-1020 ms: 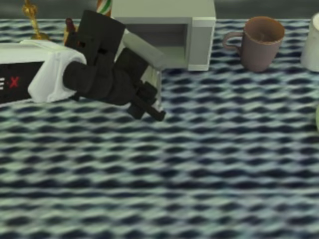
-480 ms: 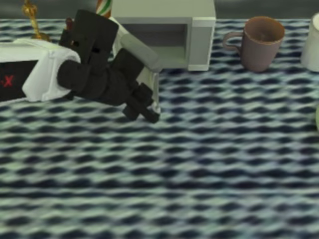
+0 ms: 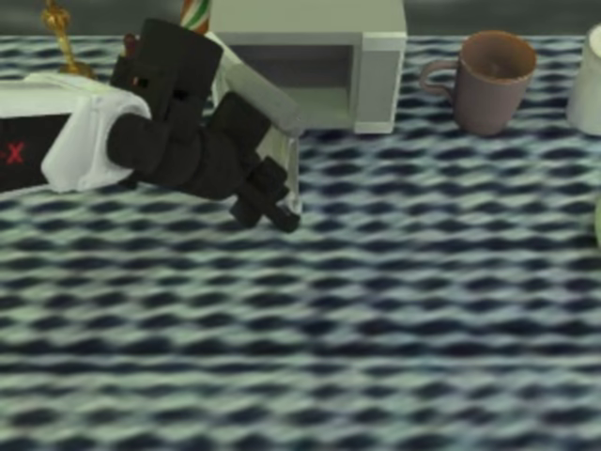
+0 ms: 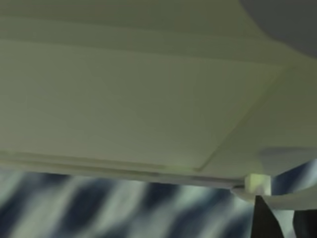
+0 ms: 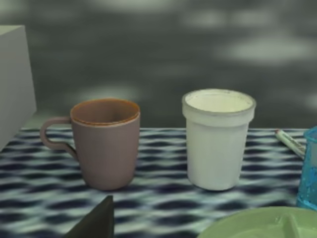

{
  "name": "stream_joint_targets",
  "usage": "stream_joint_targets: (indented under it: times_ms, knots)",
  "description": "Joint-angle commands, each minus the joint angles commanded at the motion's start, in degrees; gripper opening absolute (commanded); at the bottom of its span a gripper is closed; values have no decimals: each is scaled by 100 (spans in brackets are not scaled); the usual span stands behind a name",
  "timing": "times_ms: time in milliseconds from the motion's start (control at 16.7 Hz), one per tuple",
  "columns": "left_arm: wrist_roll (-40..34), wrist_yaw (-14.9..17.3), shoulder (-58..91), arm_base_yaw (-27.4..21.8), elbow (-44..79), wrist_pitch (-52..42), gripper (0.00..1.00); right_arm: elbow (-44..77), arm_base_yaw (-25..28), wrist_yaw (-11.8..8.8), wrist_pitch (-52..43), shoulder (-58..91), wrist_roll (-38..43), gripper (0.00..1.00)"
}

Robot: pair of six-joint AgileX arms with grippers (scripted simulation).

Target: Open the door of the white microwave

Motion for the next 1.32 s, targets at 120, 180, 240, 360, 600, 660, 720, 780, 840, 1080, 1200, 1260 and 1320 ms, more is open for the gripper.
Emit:
stream_joint_targets:
  times_ms: [120, 180, 240, 360, 600, 660, 720, 780, 840, 1080, 1200, 1260, 1320]
  knots:
    - [0, 0, 0, 0, 0, 0, 0, 0, 0, 0, 0, 0, 0, 100]
    - [0, 0, 0, 0, 0, 0, 0, 0, 0, 0, 0, 0, 0, 100]
    - [0, 0, 0, 0, 0, 0, 0, 0, 0, 0, 0, 0, 0, 100]
    - [0, 0, 0, 0, 0, 0, 0, 0, 0, 0, 0, 0, 0, 100]
    - [0, 0, 0, 0, 0, 0, 0, 0, 0, 0, 0, 0, 0, 100]
    - [0, 0, 0, 0, 0, 0, 0, 0, 0, 0, 0, 0, 0, 100]
    - [0, 0, 0, 0, 0, 0, 0, 0, 0, 0, 0, 0, 0, 100]
    - [0, 0, 0, 0, 0, 0, 0, 0, 0, 0, 0, 0, 0, 100]
    - [0, 0, 0, 0, 0, 0, 0, 0, 0, 0, 0, 0, 0, 100]
    - [111, 117, -12, 25, -28, -49, 0, 0, 0, 0, 0, 0, 0, 100]
    - [228, 186, -38, 84, -22, -72, 0, 0, 0, 0, 0, 0, 0, 100]
    - [296, 225, -44, 122, -29, -96, 0, 0, 0, 0, 0, 0, 0, 100]
    - [345, 252, -45, 147, -36, -116, 0, 0, 0, 0, 0, 0, 0, 100]
